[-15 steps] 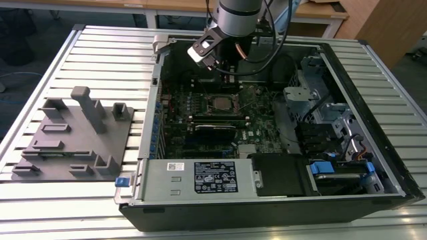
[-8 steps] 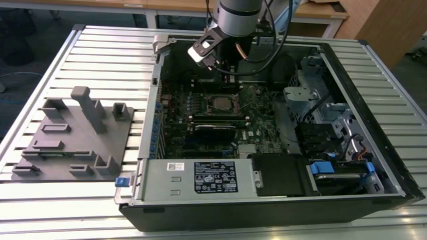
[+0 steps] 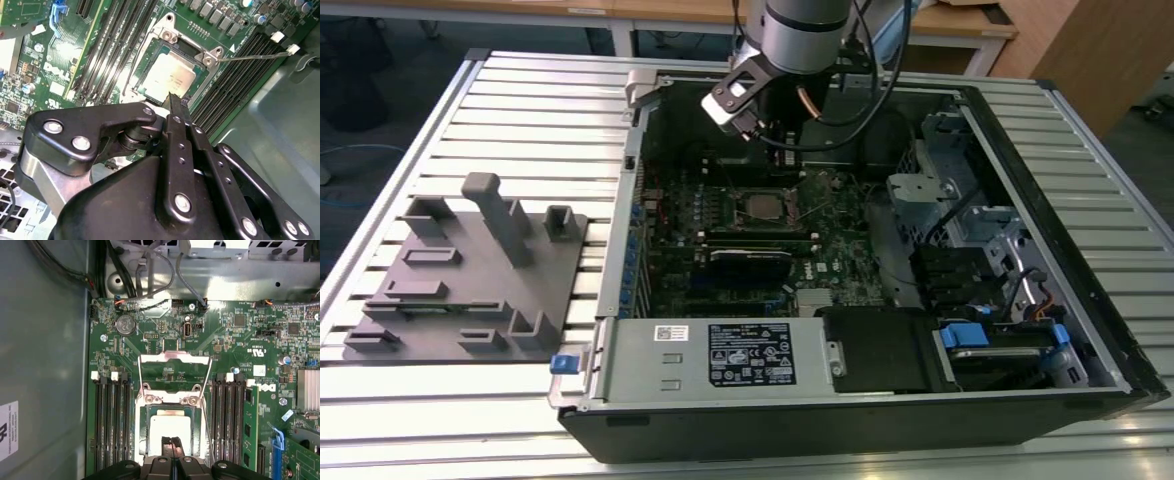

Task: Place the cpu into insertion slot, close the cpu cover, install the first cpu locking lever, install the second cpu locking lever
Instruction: 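Close the cpu cover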

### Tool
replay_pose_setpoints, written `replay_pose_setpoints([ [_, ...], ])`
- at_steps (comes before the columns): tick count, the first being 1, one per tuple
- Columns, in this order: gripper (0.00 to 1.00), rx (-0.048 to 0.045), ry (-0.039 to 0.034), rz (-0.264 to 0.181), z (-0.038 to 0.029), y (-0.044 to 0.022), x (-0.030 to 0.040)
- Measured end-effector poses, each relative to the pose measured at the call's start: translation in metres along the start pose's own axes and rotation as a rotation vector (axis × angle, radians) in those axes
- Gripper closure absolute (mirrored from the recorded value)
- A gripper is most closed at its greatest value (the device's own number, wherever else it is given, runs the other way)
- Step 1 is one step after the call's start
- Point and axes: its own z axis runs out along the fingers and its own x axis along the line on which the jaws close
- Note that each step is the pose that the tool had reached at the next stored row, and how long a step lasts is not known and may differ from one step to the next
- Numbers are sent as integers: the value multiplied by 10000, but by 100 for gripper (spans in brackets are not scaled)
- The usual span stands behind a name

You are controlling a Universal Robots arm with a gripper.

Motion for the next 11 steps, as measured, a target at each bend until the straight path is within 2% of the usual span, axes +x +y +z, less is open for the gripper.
replay_pose_setpoints([
  [11,90,0,0,0,-1,134,6],
])
